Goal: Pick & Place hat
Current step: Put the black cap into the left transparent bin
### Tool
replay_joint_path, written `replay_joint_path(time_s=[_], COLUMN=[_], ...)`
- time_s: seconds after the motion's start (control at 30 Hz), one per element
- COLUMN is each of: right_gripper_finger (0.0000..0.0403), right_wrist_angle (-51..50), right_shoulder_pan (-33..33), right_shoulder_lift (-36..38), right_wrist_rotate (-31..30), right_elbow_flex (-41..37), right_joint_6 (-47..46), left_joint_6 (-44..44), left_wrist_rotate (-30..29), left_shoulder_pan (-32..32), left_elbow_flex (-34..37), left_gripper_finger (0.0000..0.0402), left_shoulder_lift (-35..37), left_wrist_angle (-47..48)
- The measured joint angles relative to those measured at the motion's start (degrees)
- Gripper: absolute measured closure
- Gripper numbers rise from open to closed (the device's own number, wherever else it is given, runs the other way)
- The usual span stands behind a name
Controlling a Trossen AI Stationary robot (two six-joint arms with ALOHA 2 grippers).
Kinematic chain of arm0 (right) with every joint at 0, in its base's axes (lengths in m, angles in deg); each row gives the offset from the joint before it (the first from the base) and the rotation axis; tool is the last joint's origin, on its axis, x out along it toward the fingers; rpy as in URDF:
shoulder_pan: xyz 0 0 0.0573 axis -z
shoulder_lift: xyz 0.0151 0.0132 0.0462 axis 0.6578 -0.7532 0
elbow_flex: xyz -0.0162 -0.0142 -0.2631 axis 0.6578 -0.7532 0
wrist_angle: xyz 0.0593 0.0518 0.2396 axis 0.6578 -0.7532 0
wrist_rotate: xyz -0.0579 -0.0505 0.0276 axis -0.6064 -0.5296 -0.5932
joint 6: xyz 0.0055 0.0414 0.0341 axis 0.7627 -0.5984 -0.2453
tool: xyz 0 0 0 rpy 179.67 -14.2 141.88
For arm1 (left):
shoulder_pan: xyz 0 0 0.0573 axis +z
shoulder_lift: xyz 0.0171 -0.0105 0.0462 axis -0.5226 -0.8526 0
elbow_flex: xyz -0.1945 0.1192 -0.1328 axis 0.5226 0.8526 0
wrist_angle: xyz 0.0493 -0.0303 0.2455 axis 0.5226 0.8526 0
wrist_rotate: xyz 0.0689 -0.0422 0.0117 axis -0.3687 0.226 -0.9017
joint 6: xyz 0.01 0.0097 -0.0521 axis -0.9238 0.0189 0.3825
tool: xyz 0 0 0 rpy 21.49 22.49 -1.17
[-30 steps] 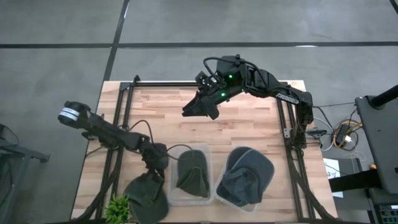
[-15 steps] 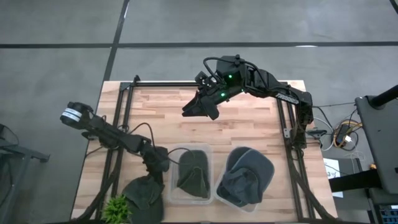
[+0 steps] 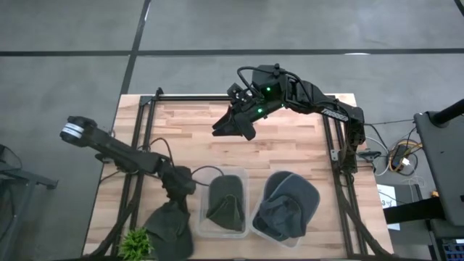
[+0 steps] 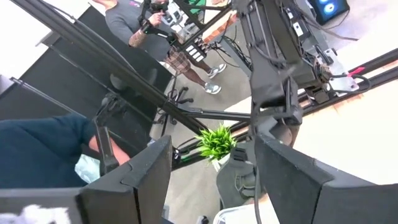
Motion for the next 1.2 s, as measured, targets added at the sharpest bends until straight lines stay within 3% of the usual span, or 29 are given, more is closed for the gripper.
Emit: replay_joint_path(time_s=[0.2, 0.53, 0.73, 0.9, 1.2], right_gripper_finger=[0.0179, 0.0179, 0.0179, 0.0179, 0.0179], right_wrist_angle=[0.0, 0.1, 0.1, 0.1, 7.0], right_shoulder_pan=[0.0, 0.0, 0.0, 0.0, 0.8], right_shoulder_lift=[0.0, 0.0, 0.0, 0.0, 0.0], right_wrist_rotate=[0.0, 0.0, 0.0, 0.0, -4.5], right_elbow_flex=[0.0, 0.0, 0.0, 0.0, 0.0], right_joint_6=[0.3, 3.9, 6.4, 10.5, 16.9], left_joint_6=[-3.8, -6.0, -7.7, -6.4, -5.0], left_wrist_rotate=[-3.8, -15.3, -25.8, -35.0, -47.8], left_shoulder_pan=[0.0, 1.2, 1.6, 4.0, 10.5], left_elbow_flex=[-5.8, -18.4, -25.9, -32.6, -45.5], left_gripper_finger=[0.0401, 0.0401, 0.0401, 0.0401, 0.0401], left_shoulder_lift=[6.4, 13.0, 14.3, 15.3, 17.3], left_wrist_angle=[18.6, 42.2, 57.3, 65.7, 72.7])
